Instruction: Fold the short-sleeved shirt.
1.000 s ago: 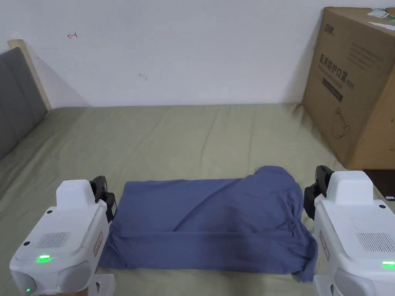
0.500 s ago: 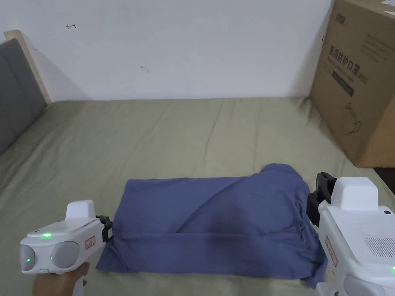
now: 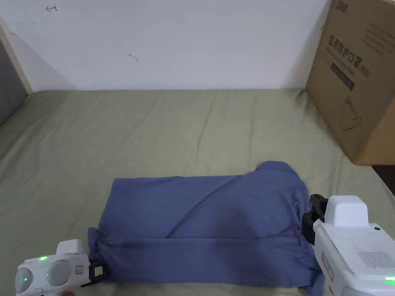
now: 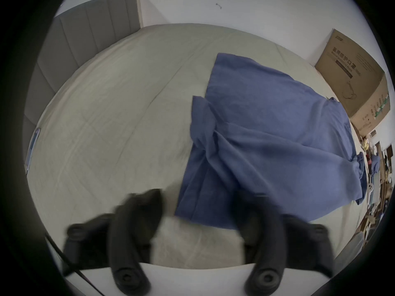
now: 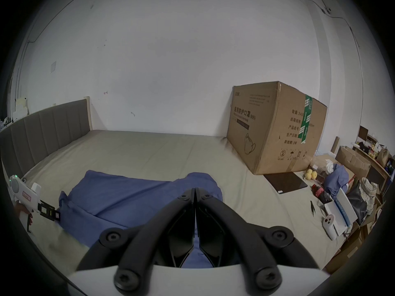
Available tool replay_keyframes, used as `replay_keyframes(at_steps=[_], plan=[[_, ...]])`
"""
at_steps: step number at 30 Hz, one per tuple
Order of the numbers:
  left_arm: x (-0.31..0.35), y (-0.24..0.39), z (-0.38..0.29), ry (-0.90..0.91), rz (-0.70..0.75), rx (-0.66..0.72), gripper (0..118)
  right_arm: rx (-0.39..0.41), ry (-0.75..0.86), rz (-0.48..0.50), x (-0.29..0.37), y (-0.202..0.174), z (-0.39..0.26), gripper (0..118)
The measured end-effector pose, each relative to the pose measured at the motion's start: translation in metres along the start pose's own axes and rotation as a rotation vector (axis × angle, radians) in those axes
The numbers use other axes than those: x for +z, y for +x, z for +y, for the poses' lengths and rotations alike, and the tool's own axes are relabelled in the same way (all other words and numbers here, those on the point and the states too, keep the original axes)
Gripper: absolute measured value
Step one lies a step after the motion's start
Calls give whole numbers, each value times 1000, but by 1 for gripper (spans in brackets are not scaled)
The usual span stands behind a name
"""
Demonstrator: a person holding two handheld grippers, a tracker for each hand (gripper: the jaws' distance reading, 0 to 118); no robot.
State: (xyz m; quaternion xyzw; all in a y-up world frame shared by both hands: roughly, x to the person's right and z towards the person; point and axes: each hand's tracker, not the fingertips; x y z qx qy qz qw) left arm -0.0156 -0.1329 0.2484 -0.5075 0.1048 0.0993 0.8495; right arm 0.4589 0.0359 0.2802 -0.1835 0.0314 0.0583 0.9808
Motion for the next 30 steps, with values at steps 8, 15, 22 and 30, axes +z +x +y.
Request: replay_keyframes(at_steps=[8,15,22,30], plan=[[10,13,-3,50,4,-84,3,-81,-238,-44,-31,31,-46,19],[36,10,4,112,-22,-88,3,-162,-559,-24,-70,43,-124,97],[36,9,4,122,-39,-88,3,-274,-607,43,-77,40,-154,15],[53,-6,-4,139,-73,0,3,-230,-515,85,-41,38,-124,11]])
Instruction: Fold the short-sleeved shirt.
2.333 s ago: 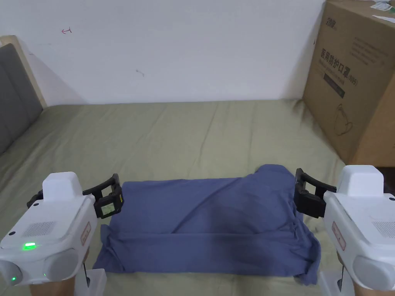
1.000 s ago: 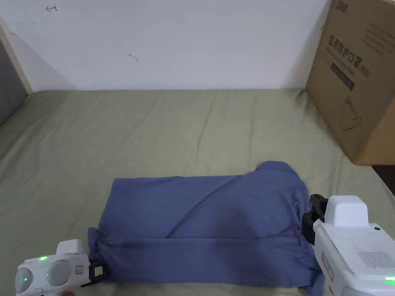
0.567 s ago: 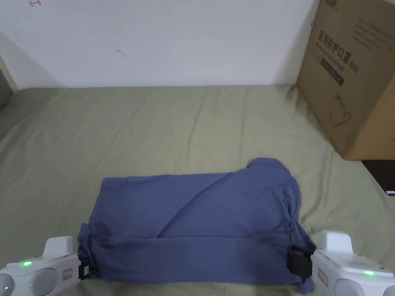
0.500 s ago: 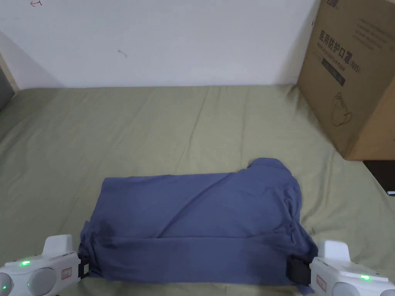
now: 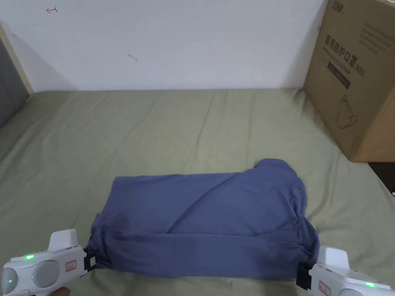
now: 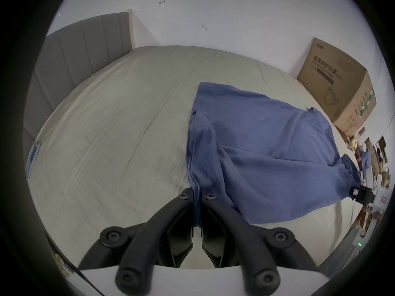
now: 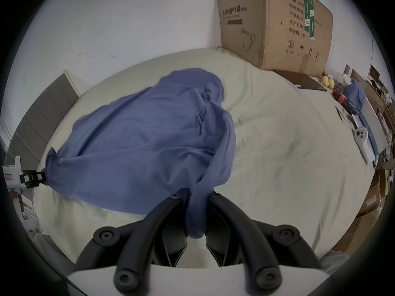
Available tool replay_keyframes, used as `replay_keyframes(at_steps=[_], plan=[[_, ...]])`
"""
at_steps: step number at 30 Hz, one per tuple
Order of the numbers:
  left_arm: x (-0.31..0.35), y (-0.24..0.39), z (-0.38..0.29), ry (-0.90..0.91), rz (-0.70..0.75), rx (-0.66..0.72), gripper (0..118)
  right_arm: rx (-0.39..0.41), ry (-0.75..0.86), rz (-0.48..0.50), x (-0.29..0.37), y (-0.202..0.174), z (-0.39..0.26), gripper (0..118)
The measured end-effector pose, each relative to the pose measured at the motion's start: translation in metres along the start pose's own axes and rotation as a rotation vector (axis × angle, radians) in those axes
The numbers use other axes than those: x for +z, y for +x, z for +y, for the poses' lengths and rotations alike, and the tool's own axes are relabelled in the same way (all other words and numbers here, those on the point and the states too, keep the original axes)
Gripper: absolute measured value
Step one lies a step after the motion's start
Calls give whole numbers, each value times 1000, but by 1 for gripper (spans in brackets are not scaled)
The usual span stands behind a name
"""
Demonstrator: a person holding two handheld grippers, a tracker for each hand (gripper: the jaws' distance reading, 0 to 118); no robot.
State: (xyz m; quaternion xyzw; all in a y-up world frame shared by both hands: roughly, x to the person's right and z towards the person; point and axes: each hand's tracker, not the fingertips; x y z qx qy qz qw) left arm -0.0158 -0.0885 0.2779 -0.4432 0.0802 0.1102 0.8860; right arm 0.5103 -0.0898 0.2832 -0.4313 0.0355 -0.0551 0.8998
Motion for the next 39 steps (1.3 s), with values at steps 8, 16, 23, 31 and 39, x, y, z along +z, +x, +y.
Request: replay_keyframes(at_steps=[8,16,23,31,39], plan=[[43,-30,-36,10,-10,62,3,3,10,4,47,19,-30,11],[39,-45,-98,-91,14,109,3,-50,-108,-8,25,37,-84,11],[31,-35,-96,-133,62,107,24,-105,-110,-27,26,35,-84,17],[107,6,-47,143,-56,110,105,49,223,-18,108,-7,-4,88],[191,71,9,616,-38,-44,104,177,634,-31,186,-65,58,88]])
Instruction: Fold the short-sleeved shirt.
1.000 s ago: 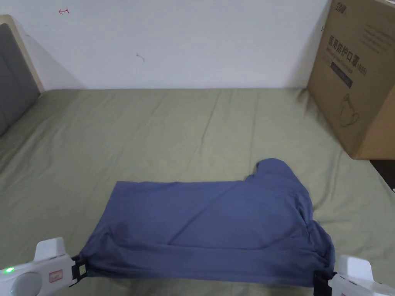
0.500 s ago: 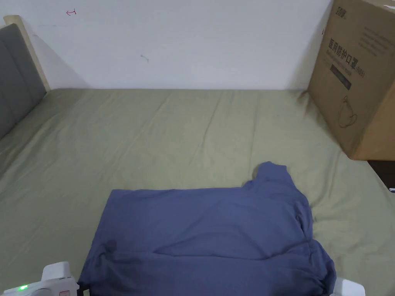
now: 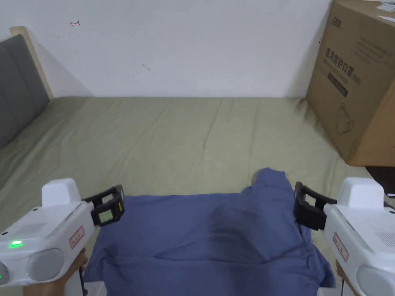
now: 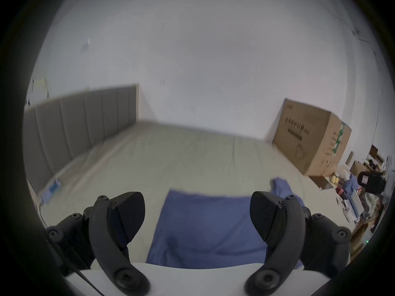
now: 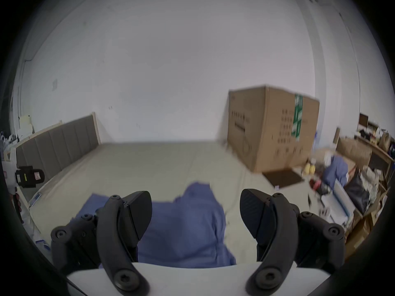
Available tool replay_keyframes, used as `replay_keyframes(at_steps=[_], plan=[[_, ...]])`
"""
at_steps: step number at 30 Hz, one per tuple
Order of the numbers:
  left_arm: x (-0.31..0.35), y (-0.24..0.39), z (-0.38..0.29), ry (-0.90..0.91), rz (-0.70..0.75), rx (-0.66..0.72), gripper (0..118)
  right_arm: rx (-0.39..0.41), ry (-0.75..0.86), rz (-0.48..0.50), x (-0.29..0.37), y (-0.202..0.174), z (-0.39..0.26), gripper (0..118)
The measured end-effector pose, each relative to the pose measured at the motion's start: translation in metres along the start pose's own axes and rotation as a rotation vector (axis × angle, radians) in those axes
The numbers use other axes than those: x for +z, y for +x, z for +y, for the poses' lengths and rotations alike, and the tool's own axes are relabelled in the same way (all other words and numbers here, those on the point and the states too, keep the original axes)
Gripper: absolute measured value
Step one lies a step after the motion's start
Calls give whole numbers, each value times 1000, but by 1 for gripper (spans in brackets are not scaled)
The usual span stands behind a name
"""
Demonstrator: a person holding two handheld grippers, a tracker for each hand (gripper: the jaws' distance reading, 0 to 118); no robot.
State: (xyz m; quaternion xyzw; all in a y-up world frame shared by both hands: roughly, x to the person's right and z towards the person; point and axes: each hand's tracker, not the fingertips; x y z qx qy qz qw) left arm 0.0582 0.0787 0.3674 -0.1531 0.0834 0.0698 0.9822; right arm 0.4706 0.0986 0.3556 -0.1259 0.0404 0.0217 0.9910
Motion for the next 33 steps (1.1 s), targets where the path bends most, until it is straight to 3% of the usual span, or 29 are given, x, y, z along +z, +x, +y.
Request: replay_keyframes(at_steps=[3,5,6,7,8,9,10,18,26,32,33], plan=[[4,14,10,105,7,-41,100,32,83,-42,4,-13,11,86],[5,20,11,135,7,-53,84,26,90,-42,5,-18,13,77],[6,23,11,145,2,-59,70,23,95,-42,5,-19,13,69],[5,25,10,158,0,-68,39,21,102,-35,4,-20,13,48],[3,27,8,159,1,-83,16,23,106,-25,3,-22,12,28],[1,28,7,156,-2,-88,3,23,104,-28,0,-23,12,5],[-2,30,7,146,-15,-93,0,35,103,-36,-2,-24,11,1],[-42,28,10,43,-27,-119,0,71,89,0,-31,-26,10,0],[-171,1,16,-264,-53,-131,0,81,47,11,-90,-24,15,0],[-271,-27,-10,-515,-39,-67,0,91,-6,6,-132,-23,10,0],[-284,-30,-15,-556,-10,-76,9,93,-14,7,-137,-22,8,0]])
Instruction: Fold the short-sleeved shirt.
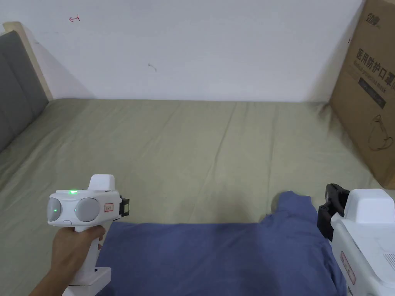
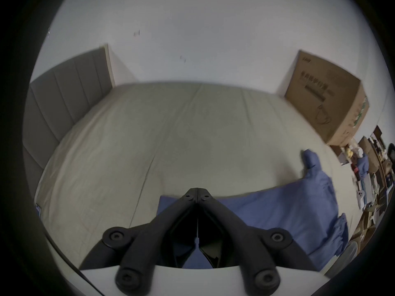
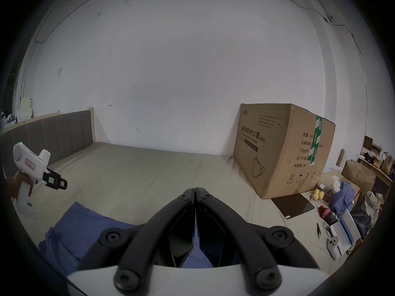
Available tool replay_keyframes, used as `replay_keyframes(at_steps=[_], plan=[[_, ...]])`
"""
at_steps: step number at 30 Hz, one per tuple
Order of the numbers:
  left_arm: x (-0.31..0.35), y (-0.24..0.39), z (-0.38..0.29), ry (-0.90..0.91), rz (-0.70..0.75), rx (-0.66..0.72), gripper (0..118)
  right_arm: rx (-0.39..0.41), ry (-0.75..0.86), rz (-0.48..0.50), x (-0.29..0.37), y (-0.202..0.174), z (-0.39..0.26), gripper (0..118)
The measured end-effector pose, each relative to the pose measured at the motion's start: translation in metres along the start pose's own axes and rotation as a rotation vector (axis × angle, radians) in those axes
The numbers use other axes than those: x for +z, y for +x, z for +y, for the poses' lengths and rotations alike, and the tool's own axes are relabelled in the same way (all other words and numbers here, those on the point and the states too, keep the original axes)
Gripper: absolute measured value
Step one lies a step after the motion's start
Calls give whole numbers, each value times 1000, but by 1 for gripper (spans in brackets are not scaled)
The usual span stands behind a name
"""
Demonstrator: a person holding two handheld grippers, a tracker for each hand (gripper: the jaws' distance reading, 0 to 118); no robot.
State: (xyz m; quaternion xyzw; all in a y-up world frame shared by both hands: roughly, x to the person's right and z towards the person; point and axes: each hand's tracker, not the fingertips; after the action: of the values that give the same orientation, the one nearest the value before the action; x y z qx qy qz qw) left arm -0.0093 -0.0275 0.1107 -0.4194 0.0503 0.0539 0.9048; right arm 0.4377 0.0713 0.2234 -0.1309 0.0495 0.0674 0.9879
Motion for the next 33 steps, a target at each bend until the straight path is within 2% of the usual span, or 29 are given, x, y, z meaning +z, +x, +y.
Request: replay_keyframes(at_steps=[1,4,5,8,9,10,12,13,15,16,17,18,19,21,22,23,24,25,26,27,31,33], plan=[[-13,-4,1,-16,28,10,27,-1,-11,1,-6,1,-2,0],[-51,-13,-2,-142,43,26,102,-30,-44,26,-22,5,-9,0],[-64,-15,-3,-191,71,41,110,-42,-55,32,-27,7,-11,0],[-86,-25,-10,-195,73,43,110,-40,-78,23,-40,8,-18,0],[-93,-26,-12,-208,79,45,107,-42,-86,19,-43,9,-21,0],[-99,-28,-16,-230,82,41,97,-47,-93,19,-46,11,-23,0],[-109,-27,-22,-231,88,31,71,-52,-107,15,-50,14,-28,0],[-115,-26,-25,-238,82,22,50,-52,-117,9,-52,15,-31,0],[-119,-23,-33,-268,29,24,40,-53,-131,2,-57,18,-36,0],[-115,-21,-33,-229,74,33,35,-55,-144,-1,-59,21,-39,0],[-112,-21,-31,-222,61,41,35,-58,-155,-1,-62,24,-41,0],[-110,-22,-31,-206,40,38,15,-64,-162,-2,-66,27,-44,0],[-108,-21,-31,-205,20,28,2,-74,-176,-1,-74,32,-46,1],[-103,-18,-30,-188,32,-9,1,-125,-238,11,-95,44,-51,2],[-93,-16,-29,-150,37,-13,1,-133,-276,10,-109,51,-55,7],[-84,-17,-27,-118,25,-6,1,-139,-315,16,-125,58,-60,17],[-75,-17,-25,-87,6,-4,1,-150,-348,14,-137,64,-64,36],[-65,-18,-23,-64,-2,-7,1,-161,-386,9,-154,69,-71,69],[-52,-13,-23,-58,-6,-15,1,-210,-422,11,-169,75,-80,89],[-44,-13,-23,-51,-11,-20,1,-211,-452,10,-181,79,-87,100],[-28,-13,-20,-25,-25,-16,1,-132,-624,-11,-234,87,-122,101],[-27,-14,-20,-26,-26,-15,1,-146,-692,-11,-251,89,-138,96]])
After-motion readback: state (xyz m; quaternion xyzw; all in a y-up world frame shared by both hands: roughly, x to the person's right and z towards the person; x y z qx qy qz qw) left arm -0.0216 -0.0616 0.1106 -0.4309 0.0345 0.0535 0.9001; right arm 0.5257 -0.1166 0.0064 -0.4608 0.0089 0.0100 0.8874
